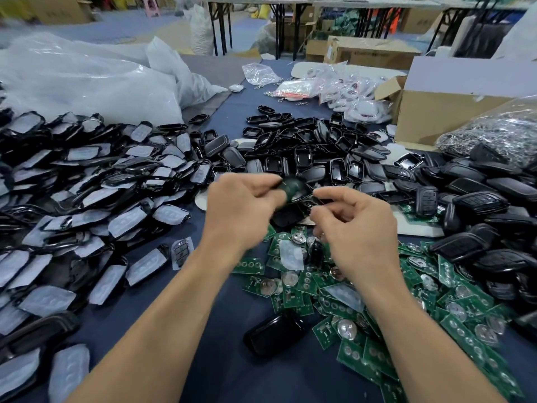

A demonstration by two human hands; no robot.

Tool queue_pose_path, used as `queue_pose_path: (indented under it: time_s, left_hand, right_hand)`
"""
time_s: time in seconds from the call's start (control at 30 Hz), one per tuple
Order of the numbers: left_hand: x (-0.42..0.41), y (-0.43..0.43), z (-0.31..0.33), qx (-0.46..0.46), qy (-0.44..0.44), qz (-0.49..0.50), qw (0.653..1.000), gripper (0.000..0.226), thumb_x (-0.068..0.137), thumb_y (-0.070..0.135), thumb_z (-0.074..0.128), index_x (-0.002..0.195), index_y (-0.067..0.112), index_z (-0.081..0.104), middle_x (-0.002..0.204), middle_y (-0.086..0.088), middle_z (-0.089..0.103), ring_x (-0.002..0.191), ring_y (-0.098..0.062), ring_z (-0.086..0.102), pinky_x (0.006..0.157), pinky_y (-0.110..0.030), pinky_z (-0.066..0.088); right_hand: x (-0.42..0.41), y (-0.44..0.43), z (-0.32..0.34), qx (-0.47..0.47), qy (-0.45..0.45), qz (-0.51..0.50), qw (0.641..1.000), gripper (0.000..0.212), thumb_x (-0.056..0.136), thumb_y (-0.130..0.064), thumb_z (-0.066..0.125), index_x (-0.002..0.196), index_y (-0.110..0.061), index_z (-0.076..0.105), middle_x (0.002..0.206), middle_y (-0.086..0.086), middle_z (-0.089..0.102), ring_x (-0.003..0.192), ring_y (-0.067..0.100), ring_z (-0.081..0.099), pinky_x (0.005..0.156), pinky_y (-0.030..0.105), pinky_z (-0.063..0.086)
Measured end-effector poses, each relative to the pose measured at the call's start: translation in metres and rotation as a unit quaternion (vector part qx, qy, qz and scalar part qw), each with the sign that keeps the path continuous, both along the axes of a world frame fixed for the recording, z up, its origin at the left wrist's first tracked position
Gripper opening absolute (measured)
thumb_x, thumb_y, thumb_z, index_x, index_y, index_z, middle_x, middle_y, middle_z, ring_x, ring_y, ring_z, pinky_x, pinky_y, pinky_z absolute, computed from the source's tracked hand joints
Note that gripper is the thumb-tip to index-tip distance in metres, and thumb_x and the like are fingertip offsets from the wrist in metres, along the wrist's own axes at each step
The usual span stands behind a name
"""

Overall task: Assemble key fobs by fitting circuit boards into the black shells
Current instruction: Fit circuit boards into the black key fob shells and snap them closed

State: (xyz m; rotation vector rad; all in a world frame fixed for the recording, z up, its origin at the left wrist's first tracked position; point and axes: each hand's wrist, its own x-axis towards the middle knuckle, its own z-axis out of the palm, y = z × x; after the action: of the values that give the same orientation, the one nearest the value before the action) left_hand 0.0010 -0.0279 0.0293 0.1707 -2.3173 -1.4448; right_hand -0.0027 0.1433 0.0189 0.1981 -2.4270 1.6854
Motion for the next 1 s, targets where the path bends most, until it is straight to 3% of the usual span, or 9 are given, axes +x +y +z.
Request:
queue_pose_path:
  time_s: [0.13,0.2,0.3,0.37,0.5,0.67,0.83,0.9,1.0]
  left_hand:
    - [-0.010,-0.043,0.007,0.359,0.014,0.147,0.922,0.013,0.087,0.000,0.079,0.086,0.013,0.075,0.074,0.001,0.078,0.065,-0.014,0.075,0.060,-0.019,0.058]
    - [-0.009,-0.058,0.008,0.456,0.035,0.177,0.871,0.008,0.089,-0.002,0.076,0.090,0.002,0.070,0.079,-0.009,0.075,0.059,-0.015,0.073,0.060,-0.020,0.059]
    - [-0.007,-0.069,0.010,0.528,0.068,0.186,0.826,0.018,0.090,-0.003,0.074,0.104,-0.004,0.065,0.089,-0.015,0.069,0.059,-0.017,0.072,0.058,-0.018,0.057]
    - [-0.008,-0.075,0.012,0.551,0.098,0.195,0.805,0.021,0.088,-0.005,0.075,0.106,-0.003,0.064,0.083,-0.012,0.067,0.057,-0.017,0.071,0.057,-0.018,0.057]
    - [-0.008,-0.086,0.014,0.555,0.144,0.216,0.790,0.020,0.086,-0.007,0.074,0.100,0.000,0.063,0.079,-0.009,0.064,0.055,-0.017,0.067,0.058,-0.019,0.057]
    - [-0.008,-0.099,0.014,0.571,0.156,0.249,0.767,0.021,0.083,-0.008,0.073,0.102,-0.003,0.064,0.082,-0.012,0.062,0.052,-0.018,0.064,0.054,-0.020,0.055]
    - [-0.010,-0.093,0.012,0.539,0.149,0.213,0.801,0.016,0.086,-0.008,0.063,0.099,0.000,0.058,0.076,-0.013,0.067,0.053,-0.021,0.065,0.051,-0.022,0.053]
    - [-0.012,-0.090,0.011,0.534,0.143,0.194,0.810,0.021,0.085,-0.009,0.058,0.100,0.004,0.052,0.070,-0.011,0.067,0.053,-0.023,0.062,0.050,-0.025,0.053]
    - [-0.014,-0.090,0.007,0.508,0.124,0.200,0.828,0.022,0.083,-0.007,0.053,0.100,0.006,0.051,0.065,-0.010,0.065,0.049,-0.023,0.059,0.047,-0.026,0.050]
  right_hand:
    - [0.004,-0.004,0.001,0.065,0.001,0.046,0.997,0.026,0.089,-0.007,0.073,0.093,-0.033,0.080,0.078,-0.021,0.075,0.075,0.003,0.072,0.071,0.017,0.060]
    - [0.006,-0.012,0.006,0.093,-0.003,0.074,0.993,0.028,0.090,-0.006,0.072,0.095,-0.032,0.080,0.082,-0.021,0.075,0.082,-0.007,0.069,0.074,0.007,0.053]
    - [0.004,-0.033,0.014,0.192,0.005,0.124,0.974,0.023,0.091,-0.013,0.070,0.100,-0.031,0.081,0.090,-0.019,0.075,0.079,-0.005,0.068,0.077,0.012,0.056]
    - [0.001,-0.052,0.020,0.253,0.016,0.150,0.955,0.024,0.092,-0.014,0.067,0.104,-0.030,0.080,0.100,-0.013,0.076,0.083,0.000,0.067,0.088,0.022,0.057]
    - [-0.008,-0.091,0.021,0.305,0.034,0.195,0.932,0.029,0.092,-0.009,0.061,0.099,-0.030,0.081,0.094,-0.004,0.078,0.063,0.006,0.057,0.076,0.030,0.059]
    - [-0.025,-0.123,0.017,0.413,0.010,0.256,0.874,0.035,0.089,-0.009,0.066,0.113,-0.033,0.075,0.113,0.006,0.070,0.103,0.030,0.065,0.093,0.037,0.055]
    - [-0.035,-0.131,0.033,0.502,0.003,0.305,0.809,0.015,0.082,-0.017,0.078,0.096,-0.022,0.078,0.093,0.003,0.074,0.089,0.027,0.070,0.080,0.037,0.060]
    - [-0.042,-0.125,0.040,0.483,-0.046,0.326,0.812,0.012,0.078,-0.018,0.080,0.087,-0.026,0.080,0.077,-0.009,0.072,0.072,0.010,0.067,0.065,0.023,0.056]
    - [-0.056,-0.128,0.042,0.370,-0.044,0.251,0.894,0.021,0.084,-0.013,0.071,0.089,-0.031,0.082,0.085,-0.013,0.076,0.067,-0.001,0.064,0.068,0.016,0.053]
